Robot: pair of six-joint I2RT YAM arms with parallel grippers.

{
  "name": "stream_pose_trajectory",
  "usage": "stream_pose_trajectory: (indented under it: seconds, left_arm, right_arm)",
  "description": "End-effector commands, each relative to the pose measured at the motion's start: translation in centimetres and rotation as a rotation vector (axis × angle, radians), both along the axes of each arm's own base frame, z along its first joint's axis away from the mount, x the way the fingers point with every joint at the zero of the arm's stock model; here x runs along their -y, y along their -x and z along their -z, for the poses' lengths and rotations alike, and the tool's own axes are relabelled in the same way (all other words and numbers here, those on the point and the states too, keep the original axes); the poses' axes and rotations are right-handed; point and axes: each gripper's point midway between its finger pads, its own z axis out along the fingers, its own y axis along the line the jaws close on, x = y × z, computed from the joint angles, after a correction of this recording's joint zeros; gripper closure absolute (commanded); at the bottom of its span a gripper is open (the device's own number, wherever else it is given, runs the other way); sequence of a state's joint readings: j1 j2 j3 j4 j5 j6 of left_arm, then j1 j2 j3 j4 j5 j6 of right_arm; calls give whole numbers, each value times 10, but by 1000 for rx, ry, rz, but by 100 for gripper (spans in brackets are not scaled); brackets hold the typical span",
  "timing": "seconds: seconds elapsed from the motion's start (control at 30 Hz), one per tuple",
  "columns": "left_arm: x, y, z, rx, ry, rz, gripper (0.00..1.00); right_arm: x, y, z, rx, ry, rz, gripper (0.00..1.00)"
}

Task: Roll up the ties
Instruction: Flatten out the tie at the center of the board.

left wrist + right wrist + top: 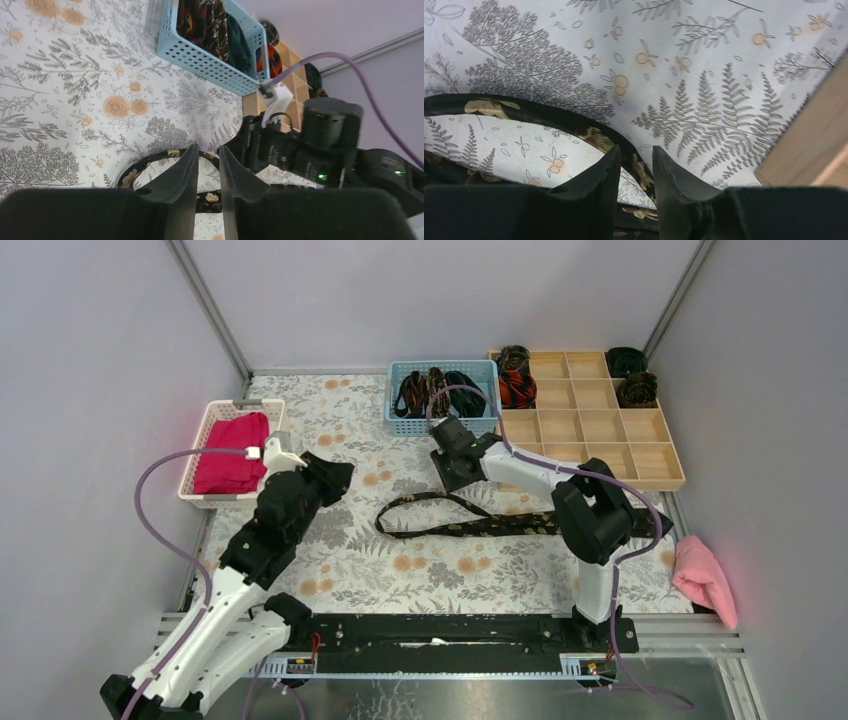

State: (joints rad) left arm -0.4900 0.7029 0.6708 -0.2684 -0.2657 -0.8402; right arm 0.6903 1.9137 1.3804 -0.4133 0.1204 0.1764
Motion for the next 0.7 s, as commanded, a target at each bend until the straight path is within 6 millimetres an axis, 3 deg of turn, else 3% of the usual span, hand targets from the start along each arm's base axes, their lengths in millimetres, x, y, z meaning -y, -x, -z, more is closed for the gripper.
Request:
stream_pose_trajectory:
  seconds: [0.0,0.4,0.57,0.67]
  left_arm:
    - [-16,9,7,-35,-67,-38,70]
    - [-19,12,26,-61,-78,-43,67]
    - [-20,13,30,-67,-86,-46,67]
    - [-20,13,32,-68,-87,-42,67]
  right_arm:
    - [-21,-5,-13,46,3,-98,62]
    - [-32,3,22,-20,34,-148,60]
    - [-29,5,24,-28,48,-143,60]
    - [-25,2,13,26,55,-112,60]
